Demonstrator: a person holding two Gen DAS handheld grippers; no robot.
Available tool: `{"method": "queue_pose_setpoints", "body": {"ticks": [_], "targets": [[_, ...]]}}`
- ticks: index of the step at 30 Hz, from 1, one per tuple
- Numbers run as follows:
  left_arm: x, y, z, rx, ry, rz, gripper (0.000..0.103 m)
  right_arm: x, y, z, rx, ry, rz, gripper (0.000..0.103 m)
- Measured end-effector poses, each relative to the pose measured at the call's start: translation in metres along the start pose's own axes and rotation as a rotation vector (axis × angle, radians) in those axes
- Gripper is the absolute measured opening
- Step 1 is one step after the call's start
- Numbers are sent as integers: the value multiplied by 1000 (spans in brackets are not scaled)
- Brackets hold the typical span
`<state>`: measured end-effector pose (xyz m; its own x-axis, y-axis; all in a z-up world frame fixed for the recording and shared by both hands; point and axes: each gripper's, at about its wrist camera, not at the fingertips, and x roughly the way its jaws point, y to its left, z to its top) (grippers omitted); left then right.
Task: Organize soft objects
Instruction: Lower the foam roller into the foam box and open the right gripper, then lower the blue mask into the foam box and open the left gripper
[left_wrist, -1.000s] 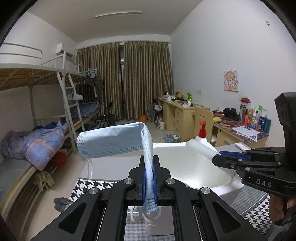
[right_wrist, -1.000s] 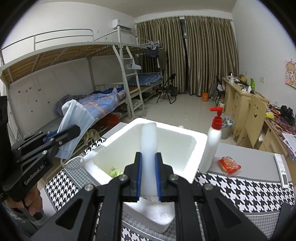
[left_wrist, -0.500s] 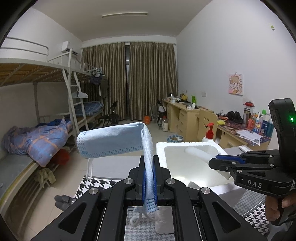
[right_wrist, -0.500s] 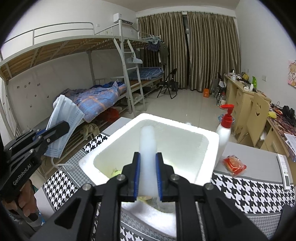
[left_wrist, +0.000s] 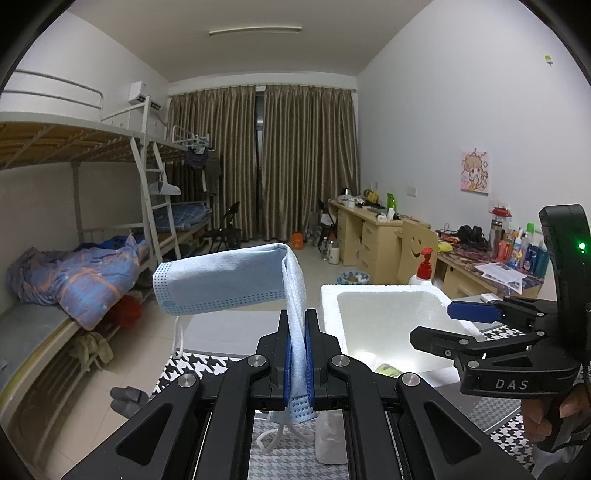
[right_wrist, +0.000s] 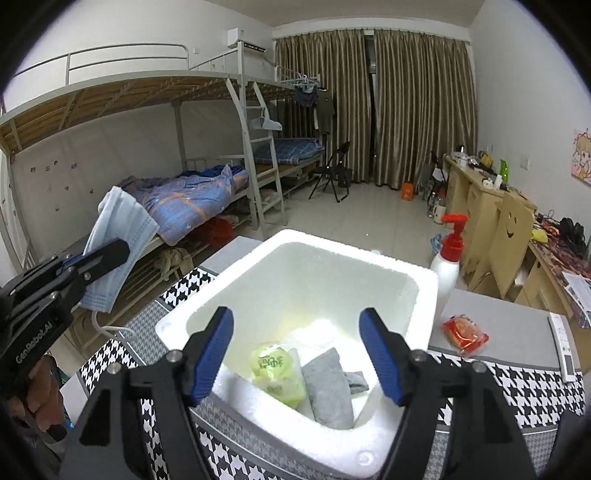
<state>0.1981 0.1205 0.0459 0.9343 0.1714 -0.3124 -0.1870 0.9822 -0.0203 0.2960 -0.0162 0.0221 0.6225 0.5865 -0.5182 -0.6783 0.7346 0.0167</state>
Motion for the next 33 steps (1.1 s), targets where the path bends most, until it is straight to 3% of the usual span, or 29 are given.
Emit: {"method": "queue_pose_setpoints", "body": {"ticks": [18, 33], "targets": [[7, -26, 15, 38, 8, -89, 6, -38, -16, -6, 25, -89, -75, 95], [17, -54, 18, 90, 25, -147, 6, -55, -44, -20, 89, -118, -130, 96]]}}
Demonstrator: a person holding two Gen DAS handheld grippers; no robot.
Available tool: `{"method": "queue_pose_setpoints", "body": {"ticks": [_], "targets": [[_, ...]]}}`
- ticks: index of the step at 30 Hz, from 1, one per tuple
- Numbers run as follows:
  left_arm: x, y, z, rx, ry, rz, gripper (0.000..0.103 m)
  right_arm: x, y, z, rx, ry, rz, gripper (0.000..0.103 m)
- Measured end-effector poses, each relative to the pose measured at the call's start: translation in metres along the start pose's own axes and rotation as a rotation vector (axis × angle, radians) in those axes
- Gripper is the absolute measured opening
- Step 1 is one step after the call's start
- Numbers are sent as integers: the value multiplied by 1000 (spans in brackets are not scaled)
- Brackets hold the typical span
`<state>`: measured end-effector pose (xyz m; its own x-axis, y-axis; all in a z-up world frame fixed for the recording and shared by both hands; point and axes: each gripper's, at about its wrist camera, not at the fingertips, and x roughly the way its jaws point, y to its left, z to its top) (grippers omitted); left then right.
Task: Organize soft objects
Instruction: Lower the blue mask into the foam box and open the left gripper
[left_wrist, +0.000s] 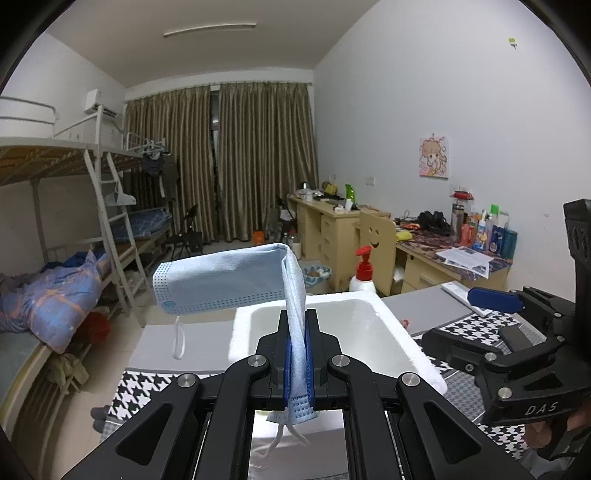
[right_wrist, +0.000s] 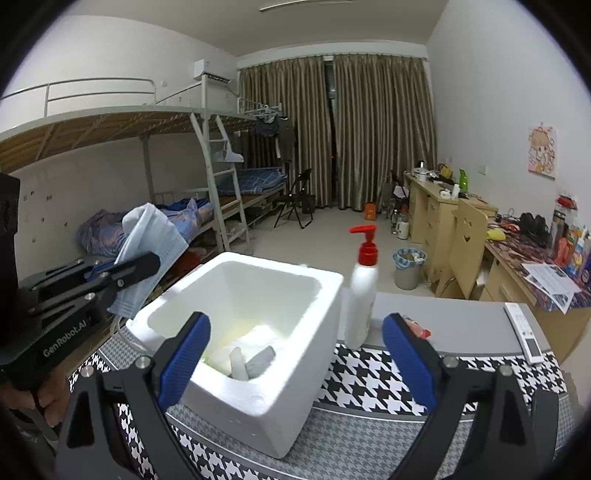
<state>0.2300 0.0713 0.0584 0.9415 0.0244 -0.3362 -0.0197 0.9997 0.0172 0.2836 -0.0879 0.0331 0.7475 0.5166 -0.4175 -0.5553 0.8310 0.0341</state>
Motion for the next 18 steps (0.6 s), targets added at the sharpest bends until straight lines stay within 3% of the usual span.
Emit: {"method": "queue_pose_setpoints", "body": {"ticks": [18], "targets": [[40, -25, 1, 36, 79, -61, 6, -11, -34, -16, 63, 2, -33, 97]]}}
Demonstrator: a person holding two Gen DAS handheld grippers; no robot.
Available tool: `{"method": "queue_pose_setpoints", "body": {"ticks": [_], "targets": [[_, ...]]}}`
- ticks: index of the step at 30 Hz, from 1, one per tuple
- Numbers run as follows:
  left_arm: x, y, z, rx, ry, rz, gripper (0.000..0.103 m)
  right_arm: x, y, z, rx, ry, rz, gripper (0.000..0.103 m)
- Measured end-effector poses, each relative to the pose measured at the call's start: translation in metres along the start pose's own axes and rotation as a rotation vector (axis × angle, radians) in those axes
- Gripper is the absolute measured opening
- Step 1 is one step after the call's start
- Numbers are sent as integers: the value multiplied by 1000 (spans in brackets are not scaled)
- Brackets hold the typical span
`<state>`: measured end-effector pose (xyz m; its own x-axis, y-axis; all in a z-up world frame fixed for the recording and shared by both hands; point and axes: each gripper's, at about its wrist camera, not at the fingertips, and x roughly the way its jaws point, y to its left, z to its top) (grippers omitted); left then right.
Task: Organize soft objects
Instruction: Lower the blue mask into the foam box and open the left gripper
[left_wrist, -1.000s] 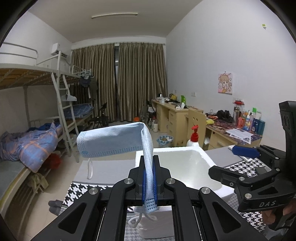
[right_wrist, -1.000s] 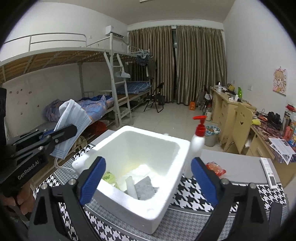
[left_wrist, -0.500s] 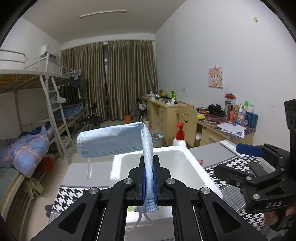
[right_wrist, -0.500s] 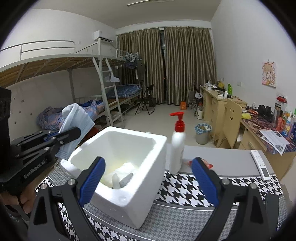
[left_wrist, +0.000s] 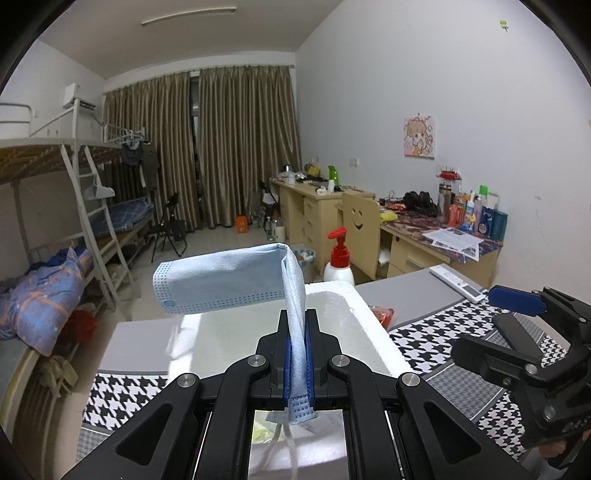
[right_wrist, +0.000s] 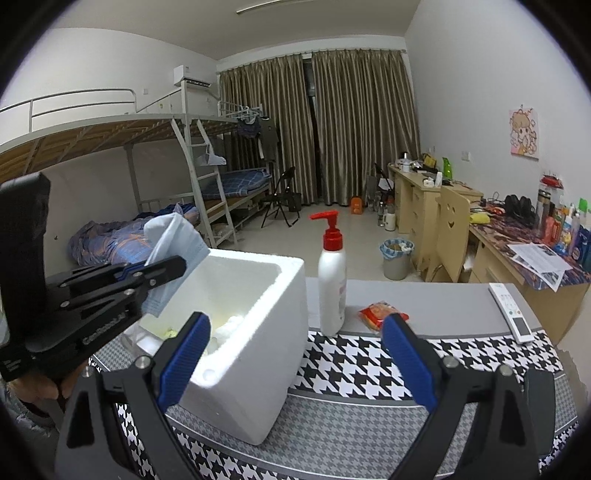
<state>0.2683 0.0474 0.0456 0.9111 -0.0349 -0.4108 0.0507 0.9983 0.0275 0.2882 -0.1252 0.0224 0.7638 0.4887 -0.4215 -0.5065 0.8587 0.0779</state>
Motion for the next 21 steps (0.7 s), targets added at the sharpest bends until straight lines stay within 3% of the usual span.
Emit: {"method": "queue_pose_setpoints", "body": {"ticks": [5, 7, 8, 10, 12, 17, 21], "targets": [[15, -1, 1, -1, 40, 1, 7, -9, -11, -1, 38, -21, -2, 97], [22, -1, 0, -3, 63, -4, 14, -11, -13, -1, 43, -25, -5, 97], [24, 1, 0, -12, 76, -5, 20, -12, -14, -1, 42, -27, -5, 97], [25, 3, -1, -22, 79, 10, 63, -15, -14, -1, 39, -32, -7, 97], [22, 5, -1, -38, 58, 32, 80, -17, -15, -1, 40, -37, -5, 97], [11, 3, 2, -40, 31, 46, 84, -21, -16, -2, 41, -44, -4, 97], [0, 3, 2, -49, -4, 59, 94, -24, -14, -3, 36, -48, -7, 97]]}}
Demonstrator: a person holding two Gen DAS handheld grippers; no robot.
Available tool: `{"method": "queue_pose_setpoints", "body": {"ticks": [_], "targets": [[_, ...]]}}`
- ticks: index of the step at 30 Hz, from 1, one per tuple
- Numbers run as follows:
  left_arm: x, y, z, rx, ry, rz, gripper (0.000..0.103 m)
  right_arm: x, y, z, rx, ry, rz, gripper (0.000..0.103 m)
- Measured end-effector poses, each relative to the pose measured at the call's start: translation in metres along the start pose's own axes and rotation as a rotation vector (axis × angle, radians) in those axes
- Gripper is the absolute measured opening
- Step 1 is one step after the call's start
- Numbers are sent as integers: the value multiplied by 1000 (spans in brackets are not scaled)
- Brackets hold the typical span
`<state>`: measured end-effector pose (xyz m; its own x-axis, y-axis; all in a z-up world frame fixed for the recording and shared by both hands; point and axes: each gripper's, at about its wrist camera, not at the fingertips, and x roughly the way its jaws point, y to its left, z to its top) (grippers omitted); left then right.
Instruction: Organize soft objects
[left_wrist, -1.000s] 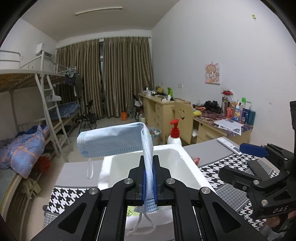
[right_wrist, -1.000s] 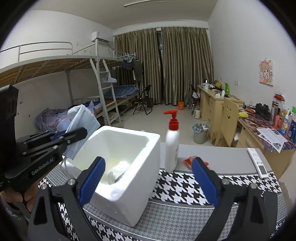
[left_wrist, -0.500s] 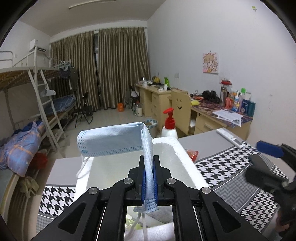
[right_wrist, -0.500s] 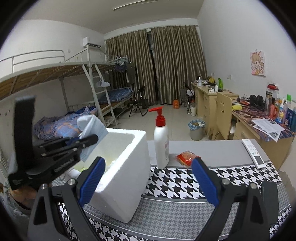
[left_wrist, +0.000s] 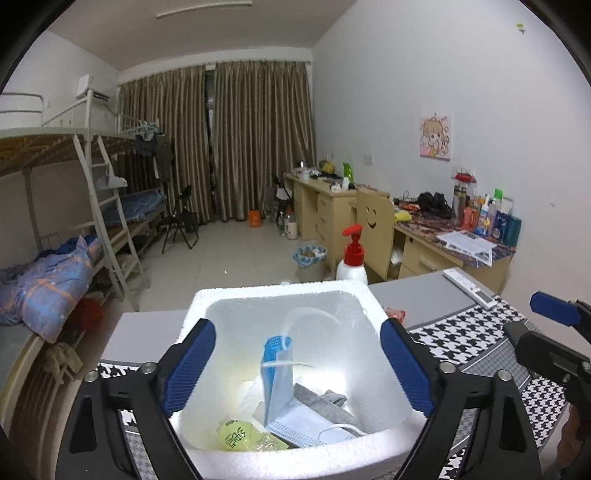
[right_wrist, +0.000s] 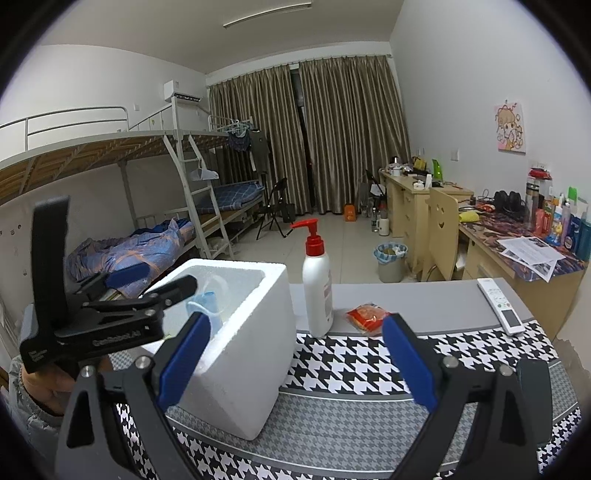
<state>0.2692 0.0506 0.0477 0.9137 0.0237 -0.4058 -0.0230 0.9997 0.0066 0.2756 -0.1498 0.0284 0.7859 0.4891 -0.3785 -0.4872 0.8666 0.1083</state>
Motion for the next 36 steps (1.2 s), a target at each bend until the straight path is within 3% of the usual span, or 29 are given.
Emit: {"method": "queue_pose_setpoints", "body": {"ticks": [18, 36], "targets": [[-76, 3, -9, -2, -148, 39, 102, -43, 27, -5, -65, -101, -30, 97], [-139, -8, -34, -6, -206, 21, 102, -88, 51, -23, -62, -137, -22, 98]]}}
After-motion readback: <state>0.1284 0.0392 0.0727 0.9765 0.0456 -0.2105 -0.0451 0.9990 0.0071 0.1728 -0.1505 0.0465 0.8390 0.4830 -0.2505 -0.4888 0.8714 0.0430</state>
